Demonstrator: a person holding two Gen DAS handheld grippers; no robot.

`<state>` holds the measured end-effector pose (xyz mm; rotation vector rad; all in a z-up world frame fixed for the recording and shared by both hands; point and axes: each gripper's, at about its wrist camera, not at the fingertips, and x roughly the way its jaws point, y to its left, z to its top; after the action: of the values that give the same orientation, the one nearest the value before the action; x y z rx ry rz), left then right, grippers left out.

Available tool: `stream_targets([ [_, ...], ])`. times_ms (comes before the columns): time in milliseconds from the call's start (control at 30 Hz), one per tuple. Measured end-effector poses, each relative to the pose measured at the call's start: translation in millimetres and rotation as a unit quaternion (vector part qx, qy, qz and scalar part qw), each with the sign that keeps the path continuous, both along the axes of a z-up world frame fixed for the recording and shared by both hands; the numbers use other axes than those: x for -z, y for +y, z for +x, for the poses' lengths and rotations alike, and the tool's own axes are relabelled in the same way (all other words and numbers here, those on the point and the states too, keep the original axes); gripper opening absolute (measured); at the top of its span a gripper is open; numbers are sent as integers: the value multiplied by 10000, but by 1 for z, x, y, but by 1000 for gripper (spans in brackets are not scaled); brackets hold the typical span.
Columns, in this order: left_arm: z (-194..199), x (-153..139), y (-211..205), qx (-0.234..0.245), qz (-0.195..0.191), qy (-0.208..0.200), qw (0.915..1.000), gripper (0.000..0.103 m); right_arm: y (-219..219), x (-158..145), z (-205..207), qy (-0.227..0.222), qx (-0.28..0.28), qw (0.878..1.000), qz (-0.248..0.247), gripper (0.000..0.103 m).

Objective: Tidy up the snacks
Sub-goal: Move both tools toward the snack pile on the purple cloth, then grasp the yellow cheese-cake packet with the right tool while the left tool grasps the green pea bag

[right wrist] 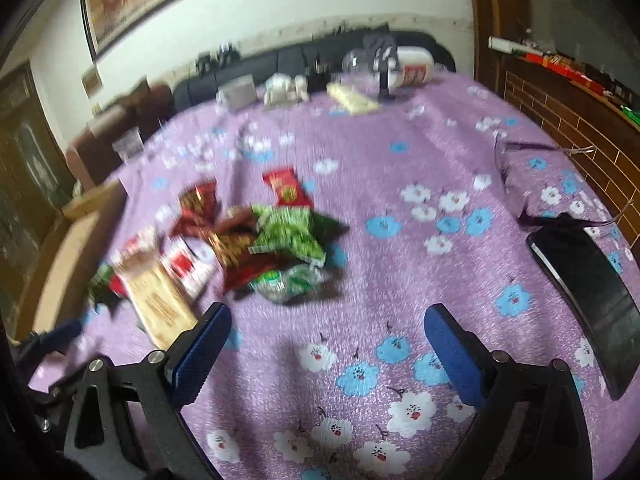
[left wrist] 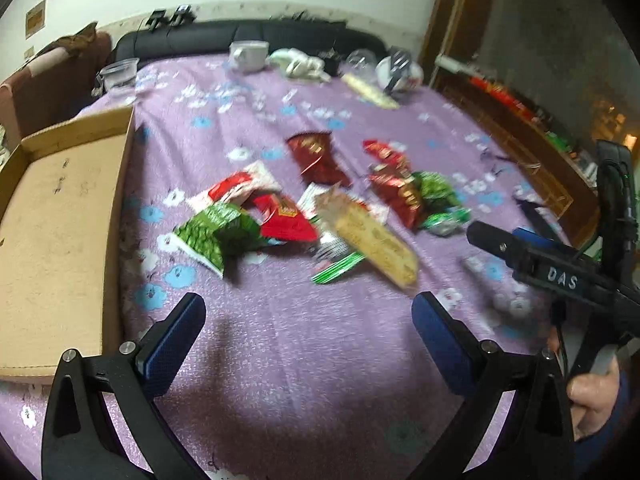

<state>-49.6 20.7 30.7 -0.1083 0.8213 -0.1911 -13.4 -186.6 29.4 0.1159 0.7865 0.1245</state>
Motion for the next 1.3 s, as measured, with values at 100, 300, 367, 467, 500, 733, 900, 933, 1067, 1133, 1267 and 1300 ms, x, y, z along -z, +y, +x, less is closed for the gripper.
stream_targets([
  [100, 1, -4, -2, 54, -4, -126, 9999, 100, -5, -8, -8, -316, -31, 9993, 220, 97],
  [300, -2, -6, 1, 28, -36, -191, 9998, 87, -4, -13, -10, -389, -350, 9972, 525, 83],
  [367, -6, -5, 4, 29, -28, -155, 9999, 86, 1, -14, -12, -423, -491, 9967, 496, 83],
  [467, -13, -6, 9, -18, 43, -161, 9999, 75, 11, -16, -16, -457, -803, 9946, 462, 75],
  [500, -15, -8, 11, -28, 95, -186, 9998, 75, 17, -16, -17, -418, -971, 9934, 437, 73],
  [733, -20, -5, 35, -202, 213, -166, 9994, 61, 45, -15, -28, 166, -2167, 9721, 880, 70],
  [900, -18, 4, 45, -242, 42, 7, 9997, 59, 58, -19, -15, 356, -2306, 9690, 807, 71],
  [933, -19, 3, 45, -246, 58, -35, 9997, 59, 62, -18, -10, 484, -2378, 9671, 767, 70],
  [1067, -20, 3, 42, -211, 110, -52, 9997, 59, 81, -15, 5, 718, -2628, 9612, 423, 69],
  [1133, -20, 3, 42, -197, 102, -73, 9997, 59, 92, -10, 15, 797, -2722, 9588, 178, 69],
  [1267, -20, 3, 44, -204, 56, -52, 9998, 59, 107, 0, 32, 934, -2788, 9558, -66, 69],
  [1300, -19, 3, 44, -206, 48, -42, 9998, 59, 109, 3, 36, 950, -2775, 9559, -144, 69],
])
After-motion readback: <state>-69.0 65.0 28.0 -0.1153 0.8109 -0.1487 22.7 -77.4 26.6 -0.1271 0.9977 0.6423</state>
